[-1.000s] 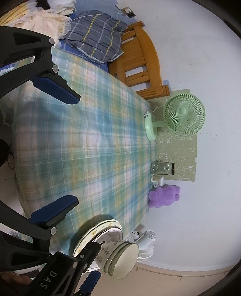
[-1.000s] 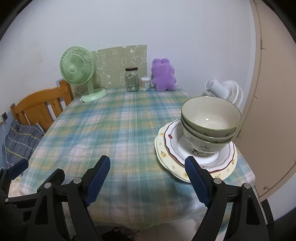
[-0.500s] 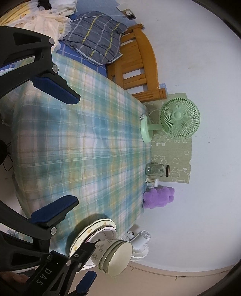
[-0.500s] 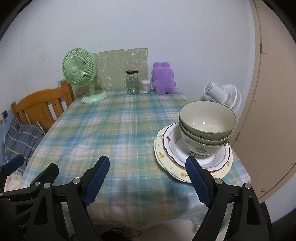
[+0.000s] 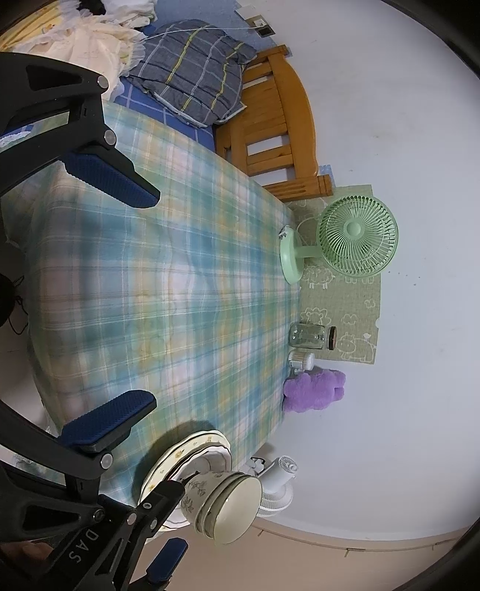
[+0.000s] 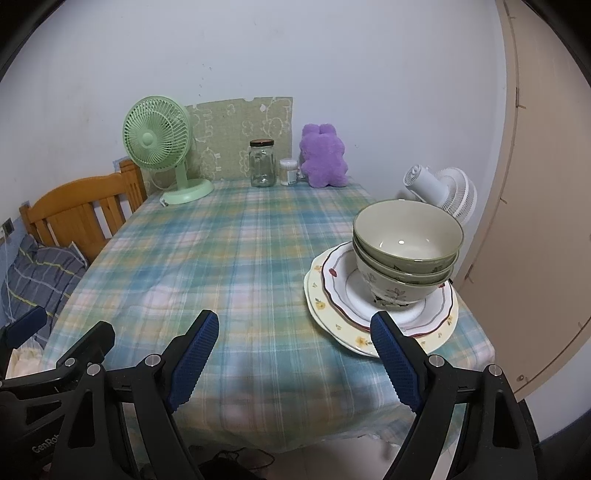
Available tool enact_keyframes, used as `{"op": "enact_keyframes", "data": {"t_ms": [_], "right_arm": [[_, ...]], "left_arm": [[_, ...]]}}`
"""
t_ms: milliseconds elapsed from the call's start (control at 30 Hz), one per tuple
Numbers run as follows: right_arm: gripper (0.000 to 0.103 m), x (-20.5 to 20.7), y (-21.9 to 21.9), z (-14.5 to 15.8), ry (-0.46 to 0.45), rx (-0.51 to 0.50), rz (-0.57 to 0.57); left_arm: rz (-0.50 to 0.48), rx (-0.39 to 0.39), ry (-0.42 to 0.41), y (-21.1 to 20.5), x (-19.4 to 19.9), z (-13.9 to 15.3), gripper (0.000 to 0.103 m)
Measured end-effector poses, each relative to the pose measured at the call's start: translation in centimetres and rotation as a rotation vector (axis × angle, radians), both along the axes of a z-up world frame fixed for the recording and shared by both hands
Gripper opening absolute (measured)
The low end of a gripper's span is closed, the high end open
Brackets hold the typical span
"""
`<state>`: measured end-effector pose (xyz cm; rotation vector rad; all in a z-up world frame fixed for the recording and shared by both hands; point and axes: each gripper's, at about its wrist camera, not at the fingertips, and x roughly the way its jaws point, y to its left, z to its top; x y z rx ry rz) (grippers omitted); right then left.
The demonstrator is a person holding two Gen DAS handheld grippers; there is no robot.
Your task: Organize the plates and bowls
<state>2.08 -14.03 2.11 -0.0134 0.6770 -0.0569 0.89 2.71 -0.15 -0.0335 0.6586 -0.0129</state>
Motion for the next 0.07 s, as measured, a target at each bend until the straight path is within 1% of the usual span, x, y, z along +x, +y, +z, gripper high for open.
{"op": "enact_keyframes", "data": {"t_ms": [67], "right_arm": [[0.086, -0.05, 0.03, 0.06, 0.001, -0.001, -0.001]], "left_arm": [[0.0, 0.001, 0.001, 0.0, 0.0, -0.03, 0.1]]}}
